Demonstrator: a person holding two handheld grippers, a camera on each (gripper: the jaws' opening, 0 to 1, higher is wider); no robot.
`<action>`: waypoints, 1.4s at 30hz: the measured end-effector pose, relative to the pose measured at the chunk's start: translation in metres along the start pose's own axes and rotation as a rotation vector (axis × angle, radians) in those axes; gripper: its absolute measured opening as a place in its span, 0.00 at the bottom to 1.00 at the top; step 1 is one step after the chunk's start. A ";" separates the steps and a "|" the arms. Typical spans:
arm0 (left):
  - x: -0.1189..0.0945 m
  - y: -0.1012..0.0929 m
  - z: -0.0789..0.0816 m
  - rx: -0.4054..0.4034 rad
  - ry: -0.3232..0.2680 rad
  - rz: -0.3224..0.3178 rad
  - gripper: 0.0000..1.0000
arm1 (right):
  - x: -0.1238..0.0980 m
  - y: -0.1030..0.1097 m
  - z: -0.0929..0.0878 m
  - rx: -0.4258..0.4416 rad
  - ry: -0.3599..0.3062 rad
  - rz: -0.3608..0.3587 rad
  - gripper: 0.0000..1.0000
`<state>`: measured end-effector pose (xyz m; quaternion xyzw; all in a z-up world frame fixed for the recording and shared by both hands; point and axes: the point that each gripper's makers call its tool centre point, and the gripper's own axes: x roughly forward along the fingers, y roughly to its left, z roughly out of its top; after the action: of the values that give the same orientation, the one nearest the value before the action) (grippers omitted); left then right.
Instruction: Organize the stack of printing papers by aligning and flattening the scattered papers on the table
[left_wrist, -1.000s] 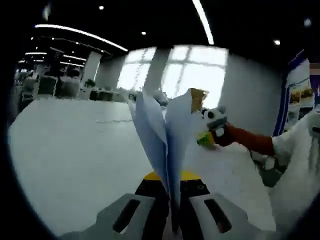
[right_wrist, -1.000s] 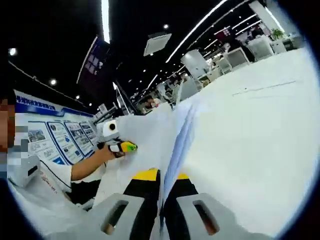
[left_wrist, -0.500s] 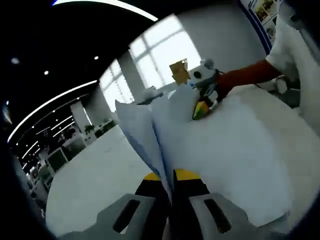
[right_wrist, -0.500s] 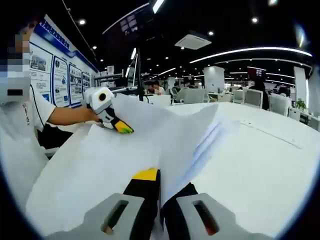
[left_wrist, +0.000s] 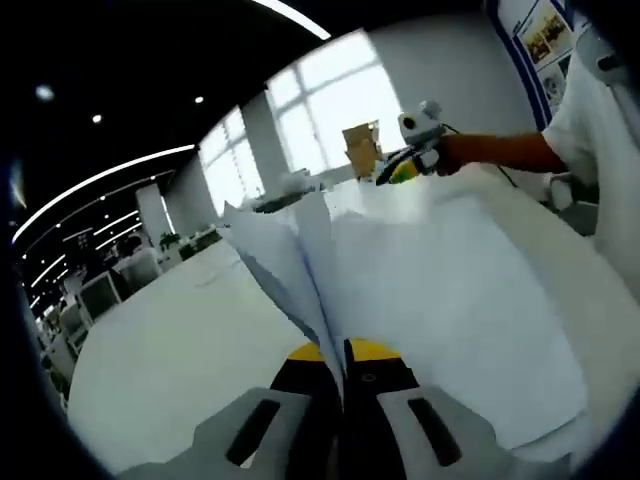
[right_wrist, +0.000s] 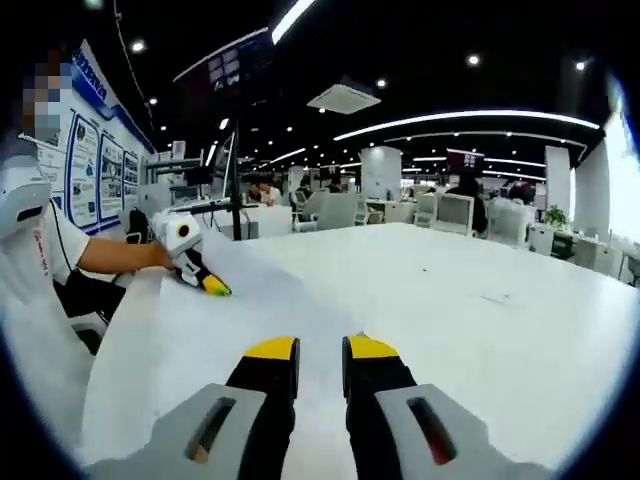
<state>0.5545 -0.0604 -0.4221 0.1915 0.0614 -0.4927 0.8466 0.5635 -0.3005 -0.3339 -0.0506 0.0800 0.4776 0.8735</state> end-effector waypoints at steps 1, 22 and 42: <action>0.000 0.001 0.000 -0.007 0.000 -0.006 0.05 | 0.001 0.003 0.005 -0.011 -0.002 0.003 0.13; 0.006 0.003 -0.002 -0.046 0.000 -0.084 0.07 | 0.093 0.046 -0.090 0.008 0.247 0.156 0.00; -0.033 0.029 0.057 -0.098 -0.102 0.075 0.06 | 0.094 0.042 -0.084 0.075 0.161 0.135 0.00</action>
<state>0.5576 -0.0426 -0.3522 0.1265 0.0353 -0.4661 0.8749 0.5703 -0.2144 -0.4349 -0.0506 0.1708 0.5266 0.8312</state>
